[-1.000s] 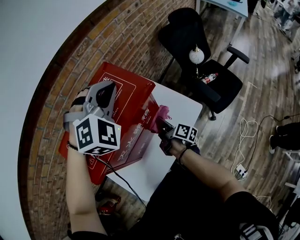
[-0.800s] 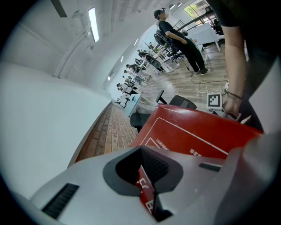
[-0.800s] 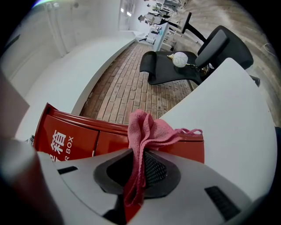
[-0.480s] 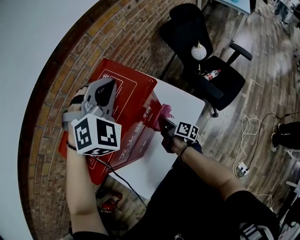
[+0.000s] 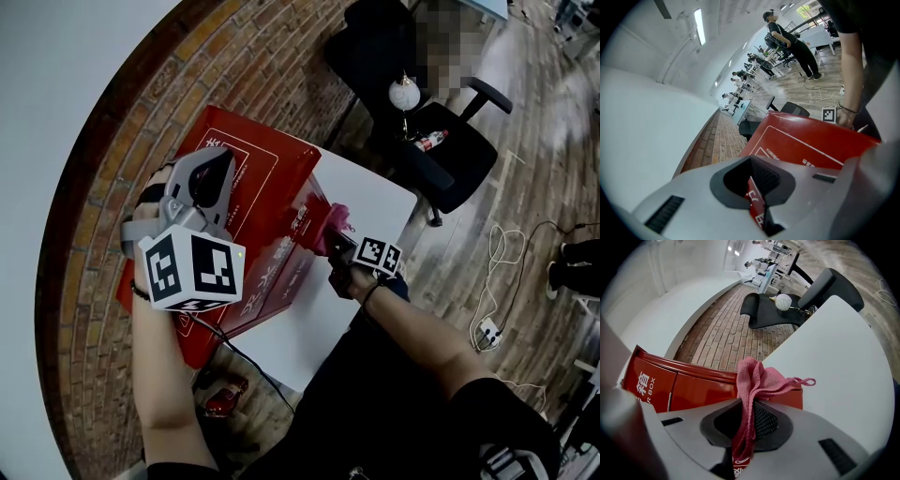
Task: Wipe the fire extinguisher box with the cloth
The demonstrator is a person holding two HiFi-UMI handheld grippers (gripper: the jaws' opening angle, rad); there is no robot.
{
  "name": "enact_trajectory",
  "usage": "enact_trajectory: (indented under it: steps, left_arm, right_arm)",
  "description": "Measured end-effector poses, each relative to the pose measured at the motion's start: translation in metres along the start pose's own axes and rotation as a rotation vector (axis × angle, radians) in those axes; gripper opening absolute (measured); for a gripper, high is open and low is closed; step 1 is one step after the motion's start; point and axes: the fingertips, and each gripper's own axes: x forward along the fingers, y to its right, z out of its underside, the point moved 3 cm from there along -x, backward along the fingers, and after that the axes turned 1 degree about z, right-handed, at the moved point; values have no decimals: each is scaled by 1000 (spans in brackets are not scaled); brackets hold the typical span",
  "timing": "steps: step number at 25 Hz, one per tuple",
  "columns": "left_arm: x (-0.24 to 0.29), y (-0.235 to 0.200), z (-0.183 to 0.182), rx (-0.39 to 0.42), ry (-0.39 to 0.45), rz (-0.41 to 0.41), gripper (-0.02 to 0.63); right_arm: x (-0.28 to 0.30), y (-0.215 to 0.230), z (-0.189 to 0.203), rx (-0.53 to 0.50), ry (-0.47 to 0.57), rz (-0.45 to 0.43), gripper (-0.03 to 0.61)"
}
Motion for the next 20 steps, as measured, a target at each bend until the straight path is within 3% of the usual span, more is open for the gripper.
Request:
enact_trajectory:
  steps: [20]
  left_arm:
    - [-1, 1, 0, 4, 4, 1, 29]
  right_arm:
    - [15, 44, 6, -22, -21, 82, 61]
